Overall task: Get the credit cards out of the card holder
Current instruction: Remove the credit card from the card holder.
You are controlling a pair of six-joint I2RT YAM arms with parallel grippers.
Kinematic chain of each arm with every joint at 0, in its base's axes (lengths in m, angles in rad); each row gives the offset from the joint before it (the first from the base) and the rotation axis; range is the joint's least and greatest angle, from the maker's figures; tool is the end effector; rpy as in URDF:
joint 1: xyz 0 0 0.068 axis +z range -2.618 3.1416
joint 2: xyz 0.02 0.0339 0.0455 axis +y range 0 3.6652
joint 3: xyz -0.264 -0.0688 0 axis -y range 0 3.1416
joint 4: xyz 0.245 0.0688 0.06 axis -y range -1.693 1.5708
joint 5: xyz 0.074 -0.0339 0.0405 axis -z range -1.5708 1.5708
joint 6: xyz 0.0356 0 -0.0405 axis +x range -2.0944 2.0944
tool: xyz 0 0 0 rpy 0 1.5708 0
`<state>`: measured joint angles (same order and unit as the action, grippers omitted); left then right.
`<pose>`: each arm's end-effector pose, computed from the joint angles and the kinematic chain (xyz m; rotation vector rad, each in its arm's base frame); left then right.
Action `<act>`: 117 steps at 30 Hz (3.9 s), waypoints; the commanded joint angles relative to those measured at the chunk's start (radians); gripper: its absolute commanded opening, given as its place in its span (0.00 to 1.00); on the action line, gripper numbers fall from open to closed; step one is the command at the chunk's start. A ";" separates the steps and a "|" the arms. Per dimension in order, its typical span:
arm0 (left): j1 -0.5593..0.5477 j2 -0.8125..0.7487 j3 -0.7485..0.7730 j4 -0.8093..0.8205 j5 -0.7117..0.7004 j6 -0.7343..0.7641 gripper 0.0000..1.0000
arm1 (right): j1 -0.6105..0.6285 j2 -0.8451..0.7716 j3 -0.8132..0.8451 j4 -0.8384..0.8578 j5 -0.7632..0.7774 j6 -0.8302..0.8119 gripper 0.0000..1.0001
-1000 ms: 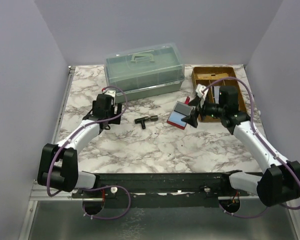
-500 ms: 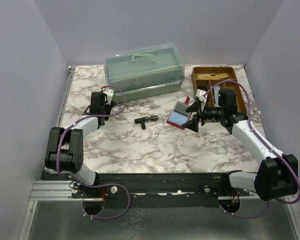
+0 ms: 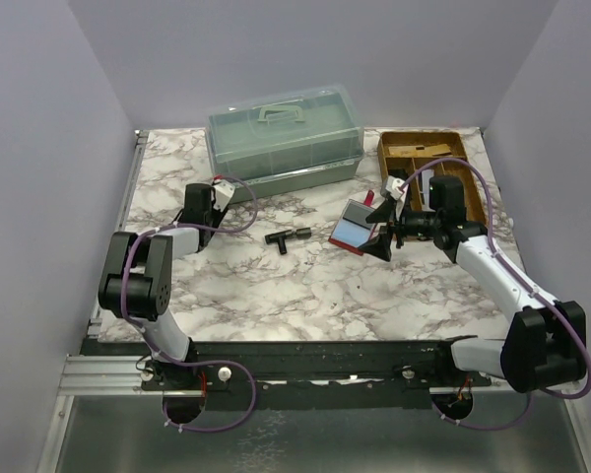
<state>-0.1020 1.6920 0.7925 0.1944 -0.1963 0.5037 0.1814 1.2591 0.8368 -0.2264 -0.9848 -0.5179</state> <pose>0.3332 -0.0271 0.1505 0.5847 2.2214 0.4329 0.2521 0.0764 0.2625 -1.1532 1.6496 0.8668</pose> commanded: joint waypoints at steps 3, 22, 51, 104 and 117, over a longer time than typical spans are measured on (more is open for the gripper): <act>-0.018 0.074 0.044 0.018 -0.034 0.087 0.50 | -0.003 0.018 0.028 -0.015 -0.011 -0.014 0.94; -0.040 -0.122 0.048 -0.326 0.029 -0.065 0.00 | -0.003 0.028 0.034 -0.031 -0.029 -0.020 0.93; -1.273 -0.155 0.228 -0.866 -0.648 -1.297 0.00 | -0.069 0.023 0.099 -0.189 -0.064 -0.130 0.93; -0.828 -0.624 -0.397 -0.228 0.042 -1.503 0.61 | 0.593 0.322 0.115 -0.196 0.450 -0.052 0.84; -0.824 -0.495 -0.386 -0.199 0.009 -1.607 0.50 | 0.683 0.381 0.126 -0.180 0.646 -0.049 0.72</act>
<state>-0.9302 1.1725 0.3950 -0.0185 -0.1520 -1.0622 0.8524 1.6215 0.9489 -0.4080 -0.4278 -0.5659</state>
